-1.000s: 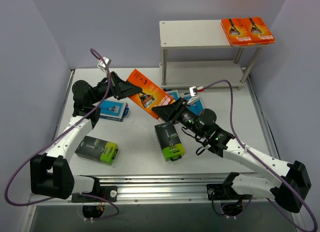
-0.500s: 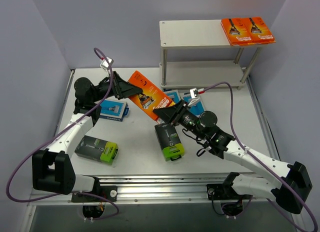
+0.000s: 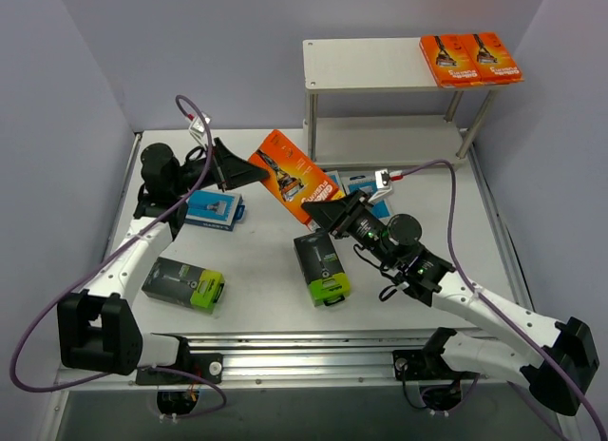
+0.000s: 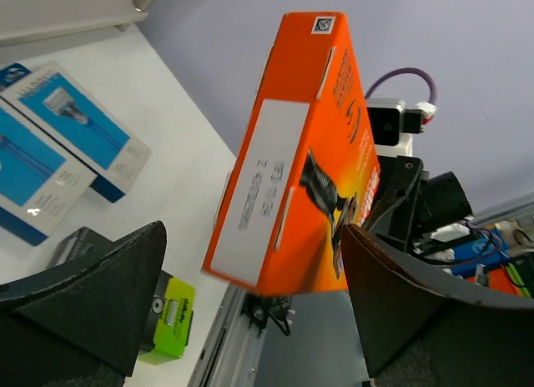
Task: Place and organize the shaving razors onto the shelf
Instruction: Place the shaving razor onto shelf
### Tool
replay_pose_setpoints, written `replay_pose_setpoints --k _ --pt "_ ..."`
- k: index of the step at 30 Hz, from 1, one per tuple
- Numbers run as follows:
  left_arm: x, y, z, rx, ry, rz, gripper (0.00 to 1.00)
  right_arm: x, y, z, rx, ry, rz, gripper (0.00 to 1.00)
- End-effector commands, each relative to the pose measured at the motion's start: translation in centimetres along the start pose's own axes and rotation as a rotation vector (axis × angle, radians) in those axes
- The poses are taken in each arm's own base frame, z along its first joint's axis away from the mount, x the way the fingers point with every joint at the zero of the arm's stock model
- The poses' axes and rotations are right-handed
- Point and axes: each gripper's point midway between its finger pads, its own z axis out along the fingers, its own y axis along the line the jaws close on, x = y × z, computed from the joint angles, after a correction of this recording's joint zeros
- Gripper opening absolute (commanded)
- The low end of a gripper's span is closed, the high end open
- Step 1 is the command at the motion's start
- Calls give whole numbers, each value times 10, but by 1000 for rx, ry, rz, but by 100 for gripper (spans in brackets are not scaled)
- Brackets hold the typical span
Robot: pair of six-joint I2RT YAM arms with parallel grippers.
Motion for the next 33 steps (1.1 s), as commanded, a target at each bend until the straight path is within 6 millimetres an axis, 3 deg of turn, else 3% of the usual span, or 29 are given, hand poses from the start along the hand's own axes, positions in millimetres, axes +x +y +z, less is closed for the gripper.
replay_pose_setpoints --k 1,6,11,12,15,16,18,19,21,22,23,27,33 --pt "-20 -7 -16 -92 -58 135 94 -32 15 -7 -21 -121 -29 0" --pt "-32 -8 -42 -232 -102 270 94 -54 5 -13 55 -180 -64 0" --pt "-26 16 -62 -398 -168 283 94 -90 -2 -14 112 -261 -99 0" --pt "-23 19 -64 -412 -173 289 94 -101 4 -13 108 -275 -108 0" --pt "-10 41 -70 -459 -166 283 94 -123 -4 -5 169 -303 -170 0" --pt "-2 52 -72 -477 -154 269 94 -140 10 -3 157 -337 -189 0" --pt "5 60 -72 -496 -142 287 94 -151 6 7 194 -351 -221 0" --pt "10 65 -72 -506 -131 286 94 -165 19 10 175 -379 -226 0" --pt "20 77 -73 -536 -107 302 94 -181 9 18 214 -401 -234 0" --pt "29 83 -73 -546 -87 295 94 -194 18 22 196 -418 -234 0" --pt "32 86 -72 -552 -78 295 94 -207 5 28 227 -432 -238 0" --pt "36 88 -72 -569 -55 312 94 -249 -5 39 218 -470 -216 0" --pt "46 82 -69 -569 -32 341 94 -292 -20 58 258 -498 -221 0"
